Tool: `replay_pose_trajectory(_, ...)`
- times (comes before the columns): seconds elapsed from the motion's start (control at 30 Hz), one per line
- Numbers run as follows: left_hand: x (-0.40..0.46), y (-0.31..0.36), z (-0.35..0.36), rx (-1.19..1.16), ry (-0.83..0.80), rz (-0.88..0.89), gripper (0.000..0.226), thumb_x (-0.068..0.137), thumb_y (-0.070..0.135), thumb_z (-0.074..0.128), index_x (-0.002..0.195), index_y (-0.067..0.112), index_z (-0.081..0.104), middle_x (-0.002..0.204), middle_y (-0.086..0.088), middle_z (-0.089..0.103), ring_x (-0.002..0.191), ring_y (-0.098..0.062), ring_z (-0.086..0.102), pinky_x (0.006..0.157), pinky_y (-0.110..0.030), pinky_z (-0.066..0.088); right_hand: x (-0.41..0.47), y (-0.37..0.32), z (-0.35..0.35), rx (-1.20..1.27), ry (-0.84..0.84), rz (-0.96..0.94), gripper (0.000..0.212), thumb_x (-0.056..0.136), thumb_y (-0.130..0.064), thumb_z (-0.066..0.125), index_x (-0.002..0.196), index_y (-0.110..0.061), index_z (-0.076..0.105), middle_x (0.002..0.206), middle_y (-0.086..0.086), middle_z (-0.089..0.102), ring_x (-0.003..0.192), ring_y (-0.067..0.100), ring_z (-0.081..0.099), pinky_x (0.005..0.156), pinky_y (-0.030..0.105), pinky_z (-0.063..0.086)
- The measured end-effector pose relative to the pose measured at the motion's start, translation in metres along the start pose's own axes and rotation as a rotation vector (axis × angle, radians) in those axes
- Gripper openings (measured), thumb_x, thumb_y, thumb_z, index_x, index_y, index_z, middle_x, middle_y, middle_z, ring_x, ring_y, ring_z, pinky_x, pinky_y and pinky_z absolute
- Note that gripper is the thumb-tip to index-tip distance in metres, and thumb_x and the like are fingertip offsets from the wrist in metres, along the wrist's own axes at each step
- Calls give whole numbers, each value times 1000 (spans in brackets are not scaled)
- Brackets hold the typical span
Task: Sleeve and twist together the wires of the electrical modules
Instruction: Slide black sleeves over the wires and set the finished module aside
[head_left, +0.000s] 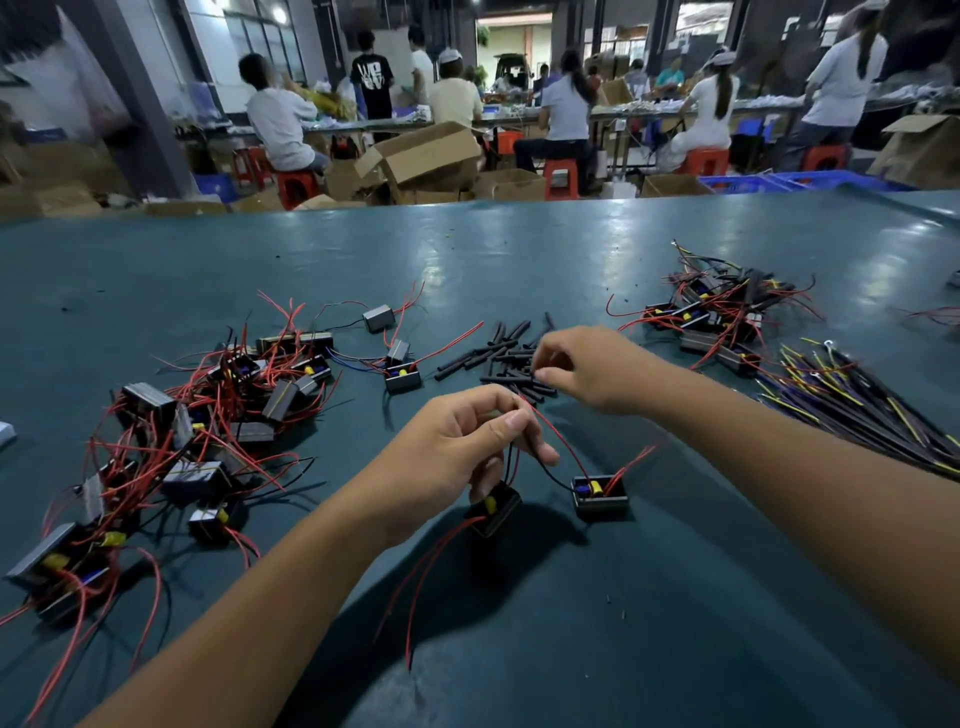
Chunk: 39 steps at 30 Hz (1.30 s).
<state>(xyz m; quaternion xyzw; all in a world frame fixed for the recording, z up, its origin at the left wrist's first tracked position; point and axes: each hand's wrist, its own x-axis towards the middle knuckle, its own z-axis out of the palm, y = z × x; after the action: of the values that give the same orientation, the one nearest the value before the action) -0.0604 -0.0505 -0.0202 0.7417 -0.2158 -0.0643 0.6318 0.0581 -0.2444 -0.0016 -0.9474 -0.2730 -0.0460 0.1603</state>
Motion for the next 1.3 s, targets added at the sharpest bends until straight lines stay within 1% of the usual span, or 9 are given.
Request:
replay_pose_trajectory(0.13,2,-6,9,-41,51,-15,21,105,20,49,103,14,69,82,-3,66,49,-17,43,48,-27,35,38,-1,20,-69,14,45,27,91,-39,68,102,-15,66,101,4,70,93,22,62,82,34,52)
replay_pose_trajectory(0.37,3,-9,13,21,46,-10,24,106,19,49,107,16,72,75,2,61,55,-16,47,54,-25,38,42,-2,30,-204,42,15,13,96,-29,59,103,-18,62,109,5,64,104,26,58,84,39,50)
replay_pose_trajectory(0.53,3,-9,14,63,67,-3,24,105,16,48,107,13,72,71,5,59,54,-20,44,54,-26,37,-8,-10,2,490,341,127,8,95,-17,64,101,-12,64,86,-2,65,79,11,59,70,18,43)
replay_pose_trajectory(0.6,4,-9,15,85,69,-5,24,105,17,49,106,15,73,68,7,56,55,-20,43,55,-28,36,-45,-15,-1,812,355,148,12,98,-12,60,108,-12,66,77,-13,64,65,-3,54,59,10,41)
replay_pose_trajectory(0.7,4,-7,18,75,66,-10,24,105,16,49,104,17,73,64,7,50,56,-20,38,55,-29,32,-88,-23,-1,1103,358,123,16,99,-9,56,107,-13,68,71,-15,63,66,2,50,55,16,39)
replay_pose_trajectory(0.8,3,-5,20,74,70,-16,25,105,14,48,105,15,73,62,8,48,57,-21,36,54,-29,31,-101,-30,-3,1175,356,76,12,89,-16,63,100,-11,67,82,-6,70,74,4,59,62,18,44)
replay_pose_trajectory(0.93,2,-4,19,81,68,-33,23,104,15,51,103,13,74,60,9,47,58,-22,35,55,-31,28,-99,-39,0,1226,357,70,22,77,-24,69,94,-10,68,69,-10,64,59,3,51,57,16,41)
replay_pose_trajectory(1.07,2,-6,20,87,57,-22,22,103,17,53,102,13,75,59,9,46,58,-21,34,53,-31,27,-103,-36,8,1324,397,62,16,78,-24,69,90,-14,68,72,2,66,66,15,55,55,23,43)
replay_pose_trajectory(1.3,0,-8,18,91,42,-15,22,104,20,53,102,18,76,61,7,47,59,-21,35,55,-32,29,-104,-37,11,1234,403,67,16,80,-25,69,89,-12,67,72,3,67,64,15,56,53,22,43)
